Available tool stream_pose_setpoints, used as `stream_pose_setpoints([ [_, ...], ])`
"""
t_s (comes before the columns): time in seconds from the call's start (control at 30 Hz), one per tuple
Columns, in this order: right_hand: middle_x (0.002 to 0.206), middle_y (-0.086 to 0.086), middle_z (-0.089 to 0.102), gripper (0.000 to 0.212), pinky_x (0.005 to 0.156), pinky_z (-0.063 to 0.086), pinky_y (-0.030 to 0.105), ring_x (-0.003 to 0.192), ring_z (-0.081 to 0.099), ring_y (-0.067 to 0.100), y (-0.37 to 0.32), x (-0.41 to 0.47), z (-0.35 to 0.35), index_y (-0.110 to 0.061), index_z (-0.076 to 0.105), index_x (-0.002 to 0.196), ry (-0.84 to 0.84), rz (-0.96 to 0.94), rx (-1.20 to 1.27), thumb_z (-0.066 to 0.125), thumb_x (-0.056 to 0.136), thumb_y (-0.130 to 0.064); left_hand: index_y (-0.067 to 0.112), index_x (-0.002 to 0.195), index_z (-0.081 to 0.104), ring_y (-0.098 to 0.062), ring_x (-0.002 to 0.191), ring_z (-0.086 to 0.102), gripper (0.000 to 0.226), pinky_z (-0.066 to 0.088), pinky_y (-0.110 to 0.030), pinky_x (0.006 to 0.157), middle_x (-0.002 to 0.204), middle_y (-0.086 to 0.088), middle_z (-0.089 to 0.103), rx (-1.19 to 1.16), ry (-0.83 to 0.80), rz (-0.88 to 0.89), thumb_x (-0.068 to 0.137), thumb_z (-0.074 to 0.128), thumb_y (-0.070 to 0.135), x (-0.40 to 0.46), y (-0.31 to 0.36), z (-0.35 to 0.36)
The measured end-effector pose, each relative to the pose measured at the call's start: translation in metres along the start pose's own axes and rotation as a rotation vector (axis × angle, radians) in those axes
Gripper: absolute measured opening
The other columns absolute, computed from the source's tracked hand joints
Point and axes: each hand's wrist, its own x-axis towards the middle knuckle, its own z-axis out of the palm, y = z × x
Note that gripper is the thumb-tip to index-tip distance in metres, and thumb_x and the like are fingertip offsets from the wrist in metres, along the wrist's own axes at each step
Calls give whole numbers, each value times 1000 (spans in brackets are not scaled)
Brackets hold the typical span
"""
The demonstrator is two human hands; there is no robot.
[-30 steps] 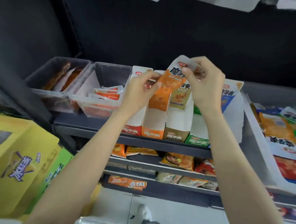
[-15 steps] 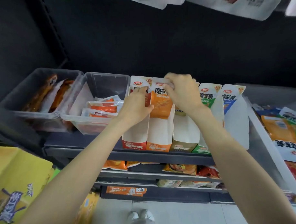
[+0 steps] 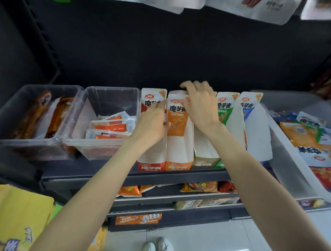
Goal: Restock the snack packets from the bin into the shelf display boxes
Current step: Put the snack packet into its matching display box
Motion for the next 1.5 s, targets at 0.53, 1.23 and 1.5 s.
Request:
stream_pose_setpoints([
  [0.53, 89, -15, 69, 14, 74, 49, 10, 80, 65, 0, 144, -150, -181, -30, 66, 94, -113, 296, 304, 65, 86, -19, 18, 100, 69, -15, 85, 52, 20, 35, -29, 78, 83, 7, 64, -285, 264, 940, 89, 54, 23, -3, 143, 33],
  [1.23, 110, -2, 67, 31, 89, 46, 36, 104, 58, 17, 320, -168, -150, -22, 66, 113, -367, -29, 200, 64, 88, -38, 33, 117, 66, -13, 85, 66, 38, 50, -28, 68, 102, 8, 72, 241, -129, 847, 91, 44, 49, 45, 273, 133],
  [1.5, 76, -7, 68, 7, 67, 54, 29, 72, 65, 12, 281, -133, -181, -22, 61, 90, 353, 494, 774, 56, 95, -23, 23, 122, 54, -8, 89, 69, 31, 54, -21, 76, 98, 5, 71, -1069, -69, 284, 92, 60, 20, 34, 293, 96],
])
